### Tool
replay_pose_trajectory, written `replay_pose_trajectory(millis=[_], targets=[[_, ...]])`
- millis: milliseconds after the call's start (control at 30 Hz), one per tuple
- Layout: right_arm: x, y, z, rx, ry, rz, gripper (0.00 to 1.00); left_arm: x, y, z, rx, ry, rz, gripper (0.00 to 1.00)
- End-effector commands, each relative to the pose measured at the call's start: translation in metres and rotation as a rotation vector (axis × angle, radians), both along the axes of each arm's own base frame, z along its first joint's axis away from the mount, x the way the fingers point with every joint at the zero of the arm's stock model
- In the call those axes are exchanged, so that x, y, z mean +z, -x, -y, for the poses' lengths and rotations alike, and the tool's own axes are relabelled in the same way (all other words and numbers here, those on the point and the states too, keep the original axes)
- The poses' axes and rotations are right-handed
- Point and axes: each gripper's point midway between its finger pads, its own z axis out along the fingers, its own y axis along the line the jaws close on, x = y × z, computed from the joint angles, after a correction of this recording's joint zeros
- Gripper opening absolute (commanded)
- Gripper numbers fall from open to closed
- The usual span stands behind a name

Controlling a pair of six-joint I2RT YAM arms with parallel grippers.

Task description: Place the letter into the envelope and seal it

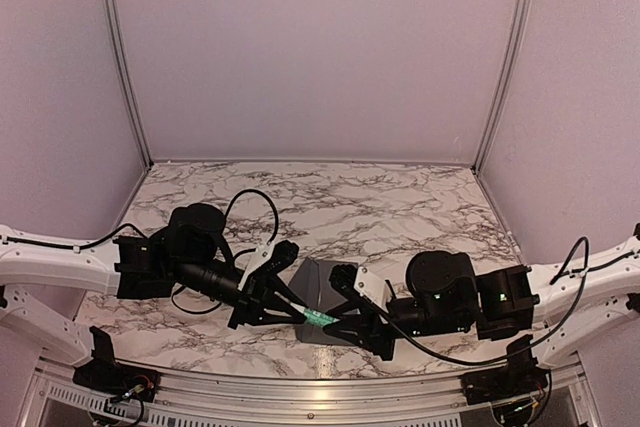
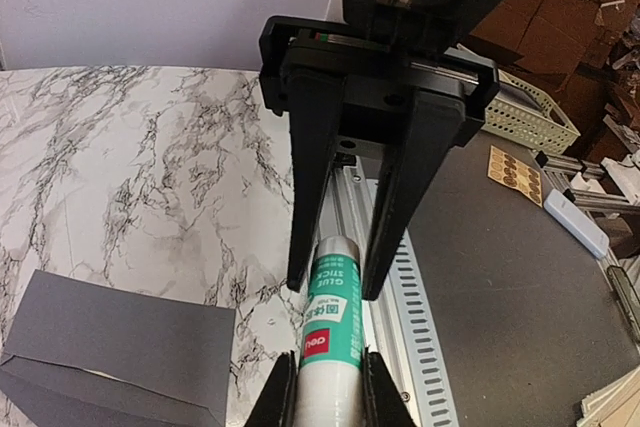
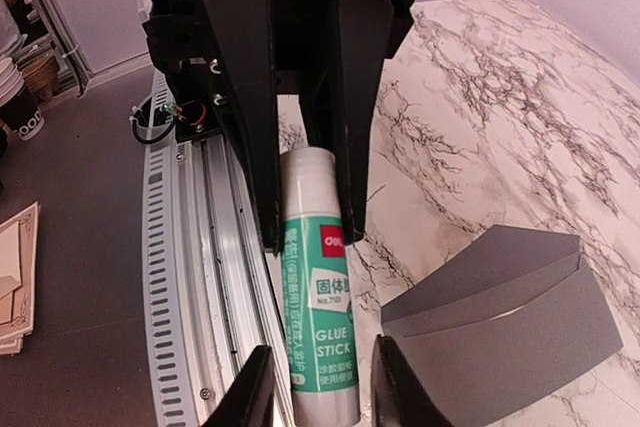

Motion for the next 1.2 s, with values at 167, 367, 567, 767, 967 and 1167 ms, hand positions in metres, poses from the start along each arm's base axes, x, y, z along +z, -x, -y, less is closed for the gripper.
replay_pose_trajectory(millis=[167, 367, 567, 767, 967, 1167], targets=[[0.057, -0.035, 0.016, -0.192, -0.175, 0.077, 0.76, 0.054, -0.023, 0.015, 0.143, 0.149, 0.001, 0.0], [0.106, -0.045, 0.031, -0.267, -0.392, 0.141, 0.77, 0.092, -0.024, 0.014, 0.168, 0.295, -0.037, 0.0], [0.142, -0.052, 0.045, -0.322, -0.591, 0.171, 0.79, 0.138, -0.021, 0.007, 0.165, 0.444, -0.045, 0.0], [0.177, -0.023, 0.032, -0.135, -0.757, 0.221, 0.77, 0.177, -0.013, 0.001, 0.117, 0.587, -0.064, 0.0], [0.205, -0.004, 0.03, -0.023, -0.901, 0.287, 0.73, 0.205, 0.002, -0.005, 0.016, 0.708, -0.099, 0.0], [0.216, -0.009, 0.014, -0.036, -0.916, 0.309, 0.66, 0.202, 0.0, 0.004, 0.005, 0.7, -0.104, 0.0]])
